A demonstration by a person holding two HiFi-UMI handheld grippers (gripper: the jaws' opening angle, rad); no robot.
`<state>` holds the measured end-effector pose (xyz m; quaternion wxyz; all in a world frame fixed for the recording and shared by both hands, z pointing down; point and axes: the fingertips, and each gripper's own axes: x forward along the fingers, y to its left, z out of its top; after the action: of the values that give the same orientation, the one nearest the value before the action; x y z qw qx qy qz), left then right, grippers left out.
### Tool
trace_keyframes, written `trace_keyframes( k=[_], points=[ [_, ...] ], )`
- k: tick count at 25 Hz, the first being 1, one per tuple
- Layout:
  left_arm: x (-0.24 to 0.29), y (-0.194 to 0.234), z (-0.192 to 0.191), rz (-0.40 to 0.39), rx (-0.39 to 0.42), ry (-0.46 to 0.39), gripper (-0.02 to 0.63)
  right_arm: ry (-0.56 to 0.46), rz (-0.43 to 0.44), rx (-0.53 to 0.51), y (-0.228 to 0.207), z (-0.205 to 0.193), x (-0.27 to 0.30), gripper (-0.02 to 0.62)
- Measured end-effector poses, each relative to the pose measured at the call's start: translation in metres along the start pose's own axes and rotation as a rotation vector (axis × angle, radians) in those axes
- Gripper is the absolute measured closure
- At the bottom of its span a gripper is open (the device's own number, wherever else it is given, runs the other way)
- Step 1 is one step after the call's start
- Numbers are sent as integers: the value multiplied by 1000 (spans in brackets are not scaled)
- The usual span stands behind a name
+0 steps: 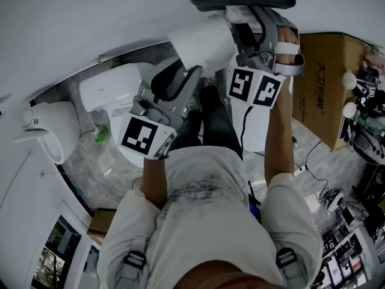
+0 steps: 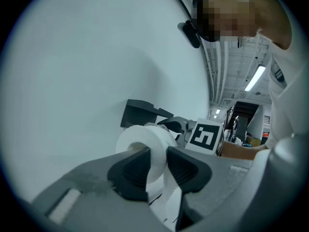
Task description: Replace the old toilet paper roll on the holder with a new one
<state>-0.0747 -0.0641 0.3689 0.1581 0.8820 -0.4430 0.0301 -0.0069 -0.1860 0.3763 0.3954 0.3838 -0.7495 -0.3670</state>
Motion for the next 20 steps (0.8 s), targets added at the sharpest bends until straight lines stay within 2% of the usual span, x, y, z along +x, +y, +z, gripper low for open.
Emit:
trace_keyframes(
  k=[16,20],
  points=[
    [-3,-1,-3,19,1,-8,479,-11,28,-3,10,1,2,351],
    [-10,-1,-1,22,2,-11,479,-5,40,5,12,3,0,322]
  ],
)
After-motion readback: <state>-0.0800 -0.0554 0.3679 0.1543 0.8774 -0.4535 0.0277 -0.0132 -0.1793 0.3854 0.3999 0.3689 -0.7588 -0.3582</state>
